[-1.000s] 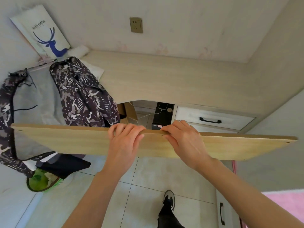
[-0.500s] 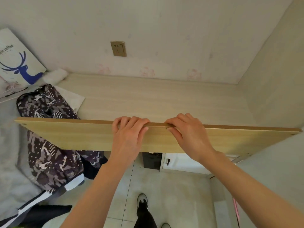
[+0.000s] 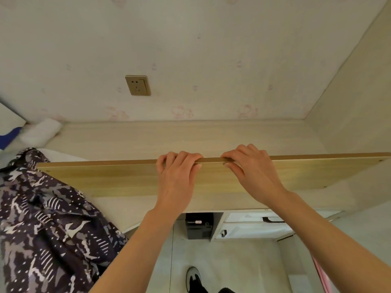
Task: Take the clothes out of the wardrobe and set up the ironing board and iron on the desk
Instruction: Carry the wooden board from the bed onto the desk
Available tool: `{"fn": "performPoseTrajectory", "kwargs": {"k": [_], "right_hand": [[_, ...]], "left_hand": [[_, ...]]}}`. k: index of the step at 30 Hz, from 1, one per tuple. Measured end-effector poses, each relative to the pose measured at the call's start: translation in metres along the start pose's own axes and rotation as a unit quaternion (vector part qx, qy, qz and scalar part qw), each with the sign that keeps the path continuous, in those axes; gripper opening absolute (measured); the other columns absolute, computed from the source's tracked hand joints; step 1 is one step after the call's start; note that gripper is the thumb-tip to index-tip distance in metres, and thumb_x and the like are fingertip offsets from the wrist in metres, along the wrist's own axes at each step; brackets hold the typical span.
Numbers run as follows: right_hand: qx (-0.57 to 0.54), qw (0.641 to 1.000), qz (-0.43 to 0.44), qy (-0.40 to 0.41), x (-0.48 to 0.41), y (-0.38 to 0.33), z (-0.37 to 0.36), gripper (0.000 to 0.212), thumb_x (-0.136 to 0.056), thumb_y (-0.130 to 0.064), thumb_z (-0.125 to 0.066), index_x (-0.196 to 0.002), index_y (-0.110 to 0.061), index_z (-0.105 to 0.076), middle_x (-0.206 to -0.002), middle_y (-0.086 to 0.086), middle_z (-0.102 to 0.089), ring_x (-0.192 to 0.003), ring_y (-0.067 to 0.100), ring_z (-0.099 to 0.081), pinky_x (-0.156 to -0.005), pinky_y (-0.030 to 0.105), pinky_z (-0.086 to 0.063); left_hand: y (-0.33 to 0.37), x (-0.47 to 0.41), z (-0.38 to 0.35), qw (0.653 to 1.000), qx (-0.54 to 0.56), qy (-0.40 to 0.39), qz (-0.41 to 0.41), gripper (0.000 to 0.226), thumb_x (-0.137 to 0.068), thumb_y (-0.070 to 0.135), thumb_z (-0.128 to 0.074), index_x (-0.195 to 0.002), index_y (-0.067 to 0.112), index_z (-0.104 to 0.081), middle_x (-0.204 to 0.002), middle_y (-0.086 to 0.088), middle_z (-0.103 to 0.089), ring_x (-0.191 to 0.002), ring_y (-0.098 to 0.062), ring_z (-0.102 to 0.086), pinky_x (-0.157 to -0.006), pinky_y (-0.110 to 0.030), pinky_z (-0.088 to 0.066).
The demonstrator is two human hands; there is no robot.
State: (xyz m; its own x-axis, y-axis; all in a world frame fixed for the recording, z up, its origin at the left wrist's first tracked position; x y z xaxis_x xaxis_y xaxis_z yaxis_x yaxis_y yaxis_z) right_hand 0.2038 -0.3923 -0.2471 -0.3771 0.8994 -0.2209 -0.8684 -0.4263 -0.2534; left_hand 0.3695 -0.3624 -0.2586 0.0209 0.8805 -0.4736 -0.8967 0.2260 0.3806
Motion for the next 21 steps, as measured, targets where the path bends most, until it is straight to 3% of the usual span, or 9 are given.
{"fn": "performPoseTrajectory", "kwargs": {"k": [21], "right_hand": [[-0.017, 0.997, 0.009, -0.073, -0.047, 0.008, -0.050, 0.026, -0.098, -0.035, -0.047, -0.119, -0.031, -0.061, -0.102, -0.012, -0.058, -0.097, 0.013, -0.048, -0.078, 0.028, -0.031]], "left_hand": [[-0.050, -0.021, -0.042, 0.996, 0.032, -0.077, 0.044, 0.017, -0.095, 0.024, -0.054, -0.109, 0.029, -0.064, -0.099, 0.015, -0.061, -0.091, -0.012, -0.048, -0.090, -0.027, -0.017]]}}
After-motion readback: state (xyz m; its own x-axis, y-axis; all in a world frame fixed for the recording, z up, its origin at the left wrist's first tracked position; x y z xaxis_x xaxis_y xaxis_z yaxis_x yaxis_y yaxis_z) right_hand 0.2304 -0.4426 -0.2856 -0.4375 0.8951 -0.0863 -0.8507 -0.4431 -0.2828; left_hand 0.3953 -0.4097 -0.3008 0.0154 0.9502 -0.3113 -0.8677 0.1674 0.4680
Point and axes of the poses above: each hand's wrist, its own x-axis away from the middle knuckle, its own z-axis out of the back of the hand, y = z × x, the point moved 8 cm from there along -x, towards the middle knuckle
